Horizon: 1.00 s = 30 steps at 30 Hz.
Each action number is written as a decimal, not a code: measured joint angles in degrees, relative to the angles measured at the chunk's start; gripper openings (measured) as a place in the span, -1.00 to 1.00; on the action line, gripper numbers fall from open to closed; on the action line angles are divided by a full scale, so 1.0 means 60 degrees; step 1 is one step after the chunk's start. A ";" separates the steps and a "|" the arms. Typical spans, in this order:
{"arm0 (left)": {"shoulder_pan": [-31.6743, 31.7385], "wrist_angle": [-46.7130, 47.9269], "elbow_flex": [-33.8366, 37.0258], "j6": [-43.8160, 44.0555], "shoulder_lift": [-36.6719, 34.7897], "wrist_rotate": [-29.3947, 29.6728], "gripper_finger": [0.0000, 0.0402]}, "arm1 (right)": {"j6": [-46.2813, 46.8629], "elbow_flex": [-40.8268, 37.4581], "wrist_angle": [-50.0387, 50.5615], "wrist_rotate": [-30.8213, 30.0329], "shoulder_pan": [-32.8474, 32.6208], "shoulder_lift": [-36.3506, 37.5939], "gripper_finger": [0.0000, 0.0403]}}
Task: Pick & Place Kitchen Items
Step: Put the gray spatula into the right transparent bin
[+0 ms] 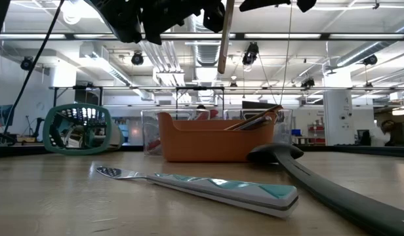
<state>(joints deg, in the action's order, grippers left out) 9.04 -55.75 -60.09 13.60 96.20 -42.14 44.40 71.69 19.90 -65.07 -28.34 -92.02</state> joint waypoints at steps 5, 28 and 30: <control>0.0003 -0.0002 0.0003 0.0003 0.0000 -0.0060 -0.69 | -0.0158 -0.0001 -0.0259 0.0151 0.0208 -0.0016 -0.13; 0.0064 0.0214 0.0020 0.0104 -0.0023 -0.0381 -0.67 | -0.0969 0.0032 -0.1105 0.0948 0.0467 0.0010 -0.74; 0.0207 0.0500 0.0017 0.0189 -0.0150 -0.0445 -0.51 | -0.1061 0.0032 -0.1092 0.1106 0.0467 0.0091 -0.74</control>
<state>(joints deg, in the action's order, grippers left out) 10.28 -52.75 -59.98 14.74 95.31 -44.81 38.03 71.88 13.35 -58.43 -25.54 -91.47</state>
